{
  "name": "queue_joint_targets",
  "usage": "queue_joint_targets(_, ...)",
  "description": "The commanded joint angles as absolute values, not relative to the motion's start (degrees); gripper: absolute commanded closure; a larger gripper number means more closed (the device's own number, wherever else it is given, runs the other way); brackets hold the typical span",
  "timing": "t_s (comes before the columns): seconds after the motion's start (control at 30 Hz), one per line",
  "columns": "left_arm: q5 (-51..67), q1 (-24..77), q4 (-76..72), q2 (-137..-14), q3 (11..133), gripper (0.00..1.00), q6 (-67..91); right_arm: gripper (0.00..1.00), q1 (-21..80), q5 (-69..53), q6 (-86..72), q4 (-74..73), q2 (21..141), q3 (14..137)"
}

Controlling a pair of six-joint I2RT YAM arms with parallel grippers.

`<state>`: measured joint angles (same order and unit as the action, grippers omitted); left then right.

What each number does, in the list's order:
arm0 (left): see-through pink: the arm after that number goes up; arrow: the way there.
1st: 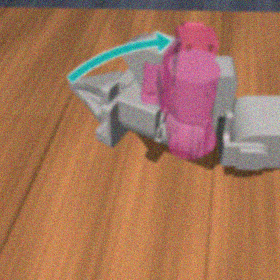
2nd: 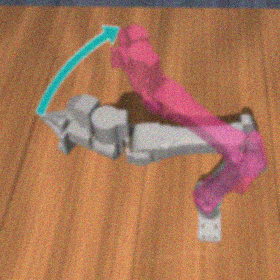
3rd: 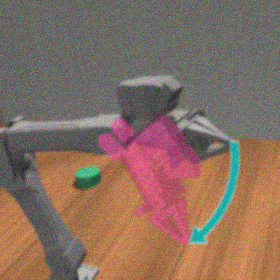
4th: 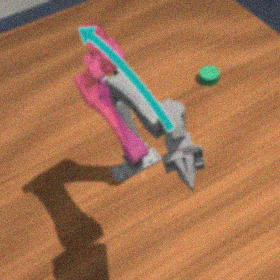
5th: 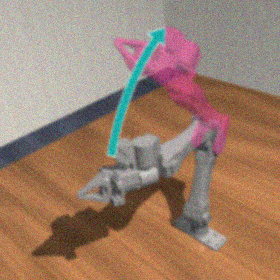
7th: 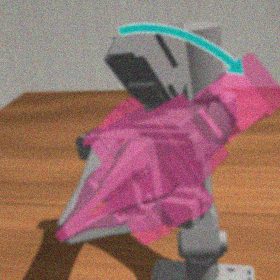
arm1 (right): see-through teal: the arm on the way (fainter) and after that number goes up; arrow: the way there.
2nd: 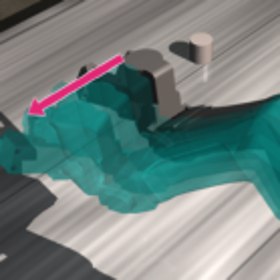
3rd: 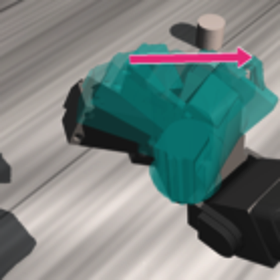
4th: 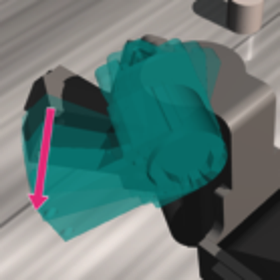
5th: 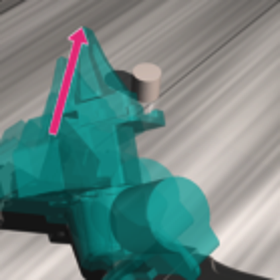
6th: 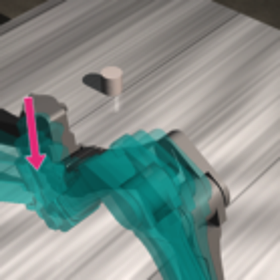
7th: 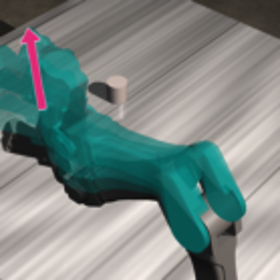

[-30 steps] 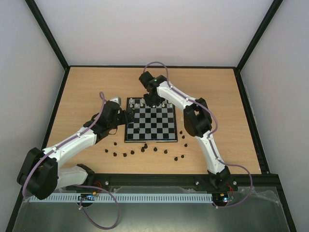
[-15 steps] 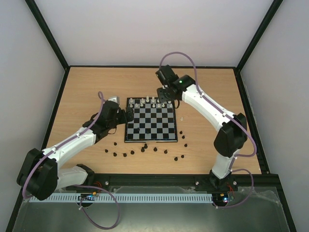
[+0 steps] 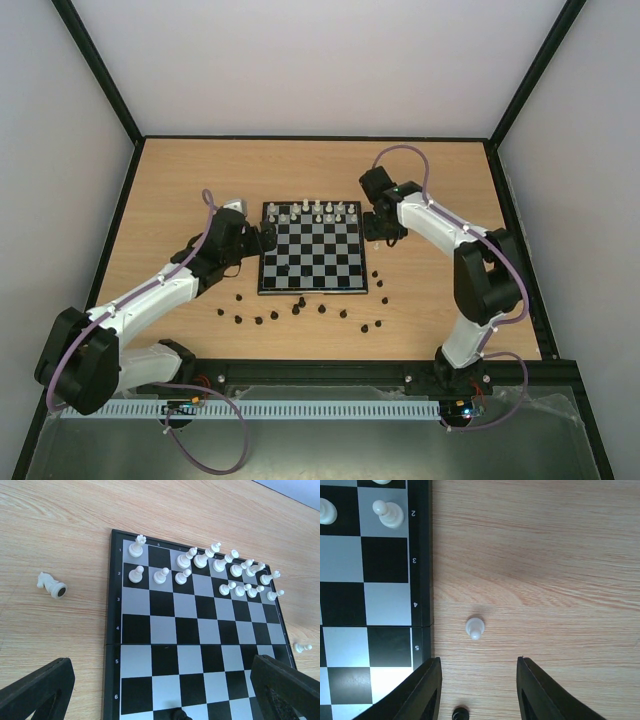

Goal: Set up the chess pieces on the board
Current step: Pick up the chess piece at the center of the board.

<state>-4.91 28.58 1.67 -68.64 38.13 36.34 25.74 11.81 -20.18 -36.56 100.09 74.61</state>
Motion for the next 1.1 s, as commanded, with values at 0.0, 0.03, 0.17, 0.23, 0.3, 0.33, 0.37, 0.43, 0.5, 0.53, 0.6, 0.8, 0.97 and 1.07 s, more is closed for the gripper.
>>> queue_joint_targets(0.0,-5.0,28.2,1.2,-67.6,37.0,0.01,36.4,0.59,25.9,10.8,-21.1,-34.7,101.4,72.6)
queue_joint_targets(0.03,-5.0,28.2,1.2,-67.6,37.0,0.00,36.4,0.60,25.9,10.4,-21.0,-34.5,101.7,72.2)
queue_joint_targets(0.17,-4.9,28.2,1.1,-67.8,36.9,0.01,36.4,0.64,25.9,10.2,-21.0,-33.6,102.7,70.9)
queue_joint_targets(0.23,-4.8,28.2,1.1,-67.8,37.0,0.01,36.4,0.64,25.9,9.9,-21.0,-33.2,103.4,70.7)
queue_joint_targets(0.3,-4.8,28.2,1.1,-67.8,36.9,0.01,36.4,0.65,25.9,9.6,-20.8,-32.7,104.3,70.5)
queue_joint_targets(0.33,-4.8,28.2,1.1,-67.8,36.9,0.01,36.4,0.66,25.9,9.4,-20.9,-32.5,104.8,70.5)
queue_joint_targets(0.37,-4.9,28.2,1.1,-67.8,36.9,0.00,36.4,0.68,25.9,9.3,-20.8,-32.2,105.2,70.6)
queue_joint_targets(0.43,-4.9,28.2,1.1,-67.7,36.9,0.00,36.4,0.68,25.8,9.2,-20.7,-31.9,106.1,70.9)
queue_joint_targets(0.5,-5.0,28.2,1.1,-67.8,36.9,0.01,36.4,0.70,25.6,9.4,-20.7,-31.7,106.8,71.2)
queue_joint_targets(0.53,-4.9,28.2,1.0,-67.8,36.9,0.01,36.4,0.70,25.5,9.4,-20.7,-31.6,107.1,71.4)
queue_joint_targets(0.6,-4.9,28.2,1.0,-67.8,36.9,0.01,36.4,0.72,25.3,9.5,-20.7,-31.5,107.6,71.8)
queue_joint_targets(0.8,-4.9,28.2,1.0,-67.9,36.9,0.00,36.4,0.79,24.4,9.9,-20.6,-31.6,108.6,72.0)
queue_joint_targets(0.97,-4.9,28.2,1.0,-67.9,36.9,0.00,36.4,0.86,23.8,10.2,-20.4,-31.5,108.8,72.0)
queue_joint_targets(1.07,-4.9,28.2,1.0,-67.8,36.8,0.01,36.4,0.90,23.6,10.5,-20.3,-31.4,108.3,72.0)
